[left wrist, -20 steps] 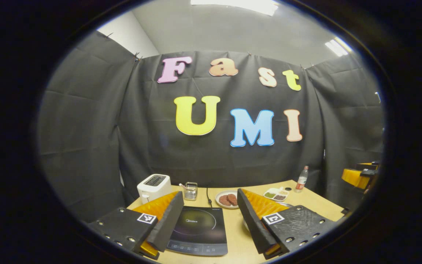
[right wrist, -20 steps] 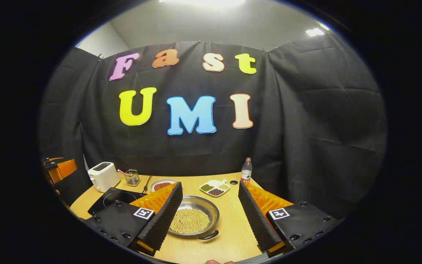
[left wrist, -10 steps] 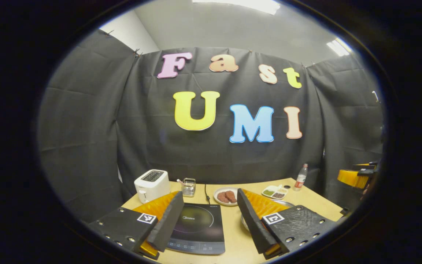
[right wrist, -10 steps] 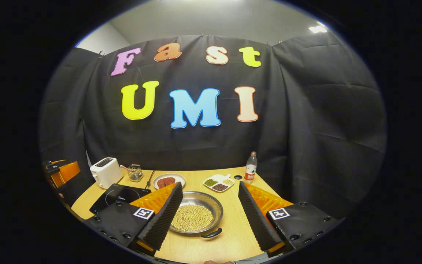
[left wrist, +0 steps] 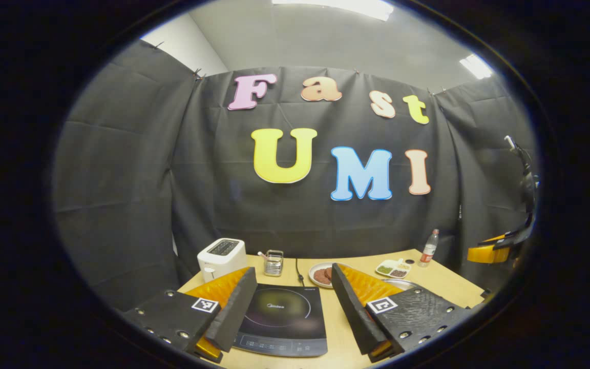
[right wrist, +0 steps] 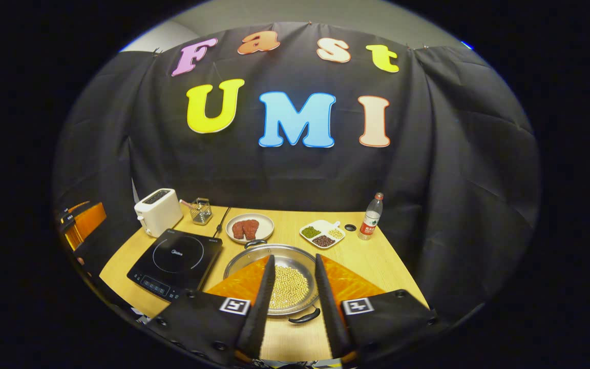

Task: First push the handle of the pot to place it horizontally, then grasp the pot with both hands and set it on the induction cooktop.

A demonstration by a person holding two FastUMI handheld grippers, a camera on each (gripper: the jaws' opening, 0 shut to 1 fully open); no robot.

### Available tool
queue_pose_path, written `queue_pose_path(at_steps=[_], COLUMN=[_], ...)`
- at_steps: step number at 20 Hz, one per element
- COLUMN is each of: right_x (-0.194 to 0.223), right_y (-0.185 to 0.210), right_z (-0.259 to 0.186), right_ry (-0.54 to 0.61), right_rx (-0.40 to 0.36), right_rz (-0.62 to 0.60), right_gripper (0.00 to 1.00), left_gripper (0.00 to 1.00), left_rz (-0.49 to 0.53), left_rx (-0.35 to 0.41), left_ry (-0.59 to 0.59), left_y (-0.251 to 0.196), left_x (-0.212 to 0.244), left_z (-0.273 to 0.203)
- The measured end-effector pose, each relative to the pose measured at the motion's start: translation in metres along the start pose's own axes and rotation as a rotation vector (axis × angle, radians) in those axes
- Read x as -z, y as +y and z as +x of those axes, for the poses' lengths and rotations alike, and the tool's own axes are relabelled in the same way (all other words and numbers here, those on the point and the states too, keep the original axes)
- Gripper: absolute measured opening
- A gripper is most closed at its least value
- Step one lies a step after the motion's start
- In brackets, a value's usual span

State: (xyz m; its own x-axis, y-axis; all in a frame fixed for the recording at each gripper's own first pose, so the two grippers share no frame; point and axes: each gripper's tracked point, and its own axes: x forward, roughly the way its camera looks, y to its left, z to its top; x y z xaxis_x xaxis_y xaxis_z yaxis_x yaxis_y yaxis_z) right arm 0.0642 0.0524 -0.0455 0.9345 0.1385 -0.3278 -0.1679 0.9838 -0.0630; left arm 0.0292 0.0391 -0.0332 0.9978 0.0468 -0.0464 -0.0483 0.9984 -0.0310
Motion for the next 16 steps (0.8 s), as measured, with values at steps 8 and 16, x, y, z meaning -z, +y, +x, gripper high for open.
queue_pose_path(at_steps=[8, 16], right_x=[0.051, 0.102], right_y=[0.046, 0.037], right_z=[0.006, 0.014], right_ry=[0.214, 0.315], right_rx=[-0.184, -0.253], right_rz=[-0.057, -0.087], right_gripper=[0.02, 0.02], left_gripper=[0.87, 0.87], left_rz=[-0.02, -0.037], left_rx=[-0.052, -0.07], left_ry=[0.056, 0.137], left_y=[0.032, 0.006], left_x=[0.018, 0.037], left_z=[-0.023, -0.031])
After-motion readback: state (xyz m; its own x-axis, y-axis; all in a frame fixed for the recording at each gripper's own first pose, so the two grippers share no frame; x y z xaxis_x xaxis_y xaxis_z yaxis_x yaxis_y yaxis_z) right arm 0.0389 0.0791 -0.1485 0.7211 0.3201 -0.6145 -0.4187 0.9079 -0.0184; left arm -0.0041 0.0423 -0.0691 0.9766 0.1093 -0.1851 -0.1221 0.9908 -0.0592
